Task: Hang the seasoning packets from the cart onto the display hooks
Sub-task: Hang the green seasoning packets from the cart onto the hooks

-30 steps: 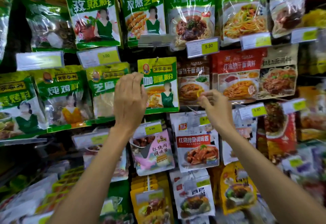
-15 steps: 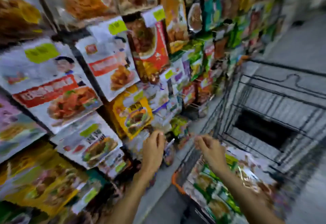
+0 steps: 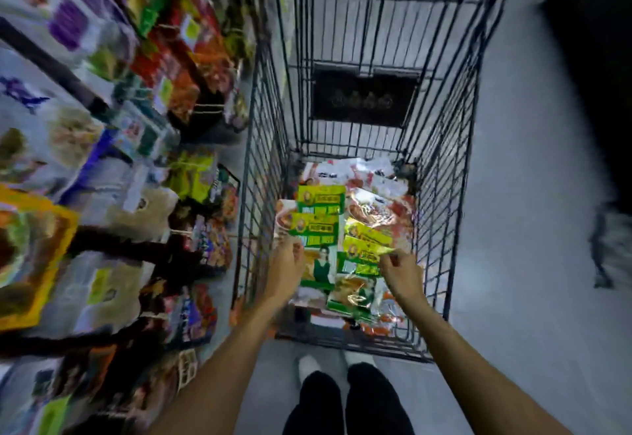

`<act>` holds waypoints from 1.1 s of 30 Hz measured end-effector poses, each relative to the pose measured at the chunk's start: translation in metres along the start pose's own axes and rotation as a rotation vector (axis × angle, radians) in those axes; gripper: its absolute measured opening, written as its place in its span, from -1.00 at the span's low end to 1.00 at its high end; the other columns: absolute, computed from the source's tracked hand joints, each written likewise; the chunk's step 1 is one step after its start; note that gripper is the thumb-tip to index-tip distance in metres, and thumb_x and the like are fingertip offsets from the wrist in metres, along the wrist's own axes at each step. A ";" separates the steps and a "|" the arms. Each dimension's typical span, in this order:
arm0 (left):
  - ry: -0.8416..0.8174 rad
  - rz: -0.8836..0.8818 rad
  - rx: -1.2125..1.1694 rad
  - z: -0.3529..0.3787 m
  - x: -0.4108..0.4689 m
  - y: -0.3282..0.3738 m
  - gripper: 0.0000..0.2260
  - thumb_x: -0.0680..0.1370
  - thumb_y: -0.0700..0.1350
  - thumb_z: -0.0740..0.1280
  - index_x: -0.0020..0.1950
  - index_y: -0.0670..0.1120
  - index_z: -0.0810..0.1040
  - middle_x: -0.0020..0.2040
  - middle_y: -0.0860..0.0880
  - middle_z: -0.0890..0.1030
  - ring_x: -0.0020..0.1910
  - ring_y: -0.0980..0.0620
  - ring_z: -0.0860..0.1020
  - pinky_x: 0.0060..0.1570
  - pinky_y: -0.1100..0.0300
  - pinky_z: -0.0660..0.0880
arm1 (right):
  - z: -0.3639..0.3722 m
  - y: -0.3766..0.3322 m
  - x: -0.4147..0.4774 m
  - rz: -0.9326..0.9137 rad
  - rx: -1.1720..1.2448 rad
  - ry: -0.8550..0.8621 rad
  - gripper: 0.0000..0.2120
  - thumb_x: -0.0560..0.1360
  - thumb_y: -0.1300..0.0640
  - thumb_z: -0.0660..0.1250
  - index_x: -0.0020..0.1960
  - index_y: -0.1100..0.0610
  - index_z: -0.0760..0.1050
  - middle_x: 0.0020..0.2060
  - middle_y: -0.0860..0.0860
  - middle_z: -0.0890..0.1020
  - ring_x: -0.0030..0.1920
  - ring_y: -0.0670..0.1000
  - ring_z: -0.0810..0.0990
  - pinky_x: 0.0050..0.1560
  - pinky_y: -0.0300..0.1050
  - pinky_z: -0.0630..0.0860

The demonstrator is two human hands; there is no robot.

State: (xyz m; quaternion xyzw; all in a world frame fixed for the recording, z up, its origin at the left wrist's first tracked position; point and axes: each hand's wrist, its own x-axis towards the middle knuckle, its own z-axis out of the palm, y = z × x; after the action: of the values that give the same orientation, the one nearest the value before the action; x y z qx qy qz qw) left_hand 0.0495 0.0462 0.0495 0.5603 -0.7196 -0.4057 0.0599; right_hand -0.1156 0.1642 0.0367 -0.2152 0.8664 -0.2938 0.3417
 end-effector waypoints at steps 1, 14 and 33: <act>-0.032 -0.030 0.001 0.009 0.010 -0.007 -0.87 0.61 -0.28 0.17 0.00 -0.28 0.50 -0.19 -0.29 0.52 -0.33 -0.06 0.41 -0.35 0.18 0.20 | 0.008 0.008 0.007 0.026 0.002 0.008 -0.52 0.58 0.28 0.20 -0.47 0.07 0.16 -0.55 -0.01 0.20 -0.47 0.00 0.18 -0.38 -0.09 0.09; -0.066 -0.356 -0.075 0.076 0.083 -0.066 -0.38 0.42 -0.20 0.49 0.40 -0.17 0.30 0.32 -0.19 0.39 0.29 -0.16 0.37 0.27 0.02 0.38 | 0.085 0.074 0.059 0.535 0.066 -0.078 -0.46 0.42 0.08 0.49 0.23 0.32 0.34 0.08 0.22 0.58 -0.03 0.14 0.57 -0.15 -0.07 0.53; -0.147 -0.485 -0.291 0.083 0.087 -0.078 -0.55 0.36 -0.18 0.55 0.20 -0.20 0.52 0.16 -0.15 0.61 0.07 -0.11 0.57 0.04 0.09 0.53 | 0.079 0.087 0.047 0.568 0.414 -0.052 -0.80 0.51 0.20 0.38 0.07 0.30 0.52 0.06 0.25 0.62 0.08 0.24 0.61 0.14 0.22 0.55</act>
State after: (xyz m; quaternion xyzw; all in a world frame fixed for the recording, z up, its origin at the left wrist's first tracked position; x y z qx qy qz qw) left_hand 0.0316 0.0110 -0.0880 0.6708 -0.5013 -0.5465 -0.0117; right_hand -0.1054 0.1727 -0.0889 0.1008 0.8047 -0.3509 0.4682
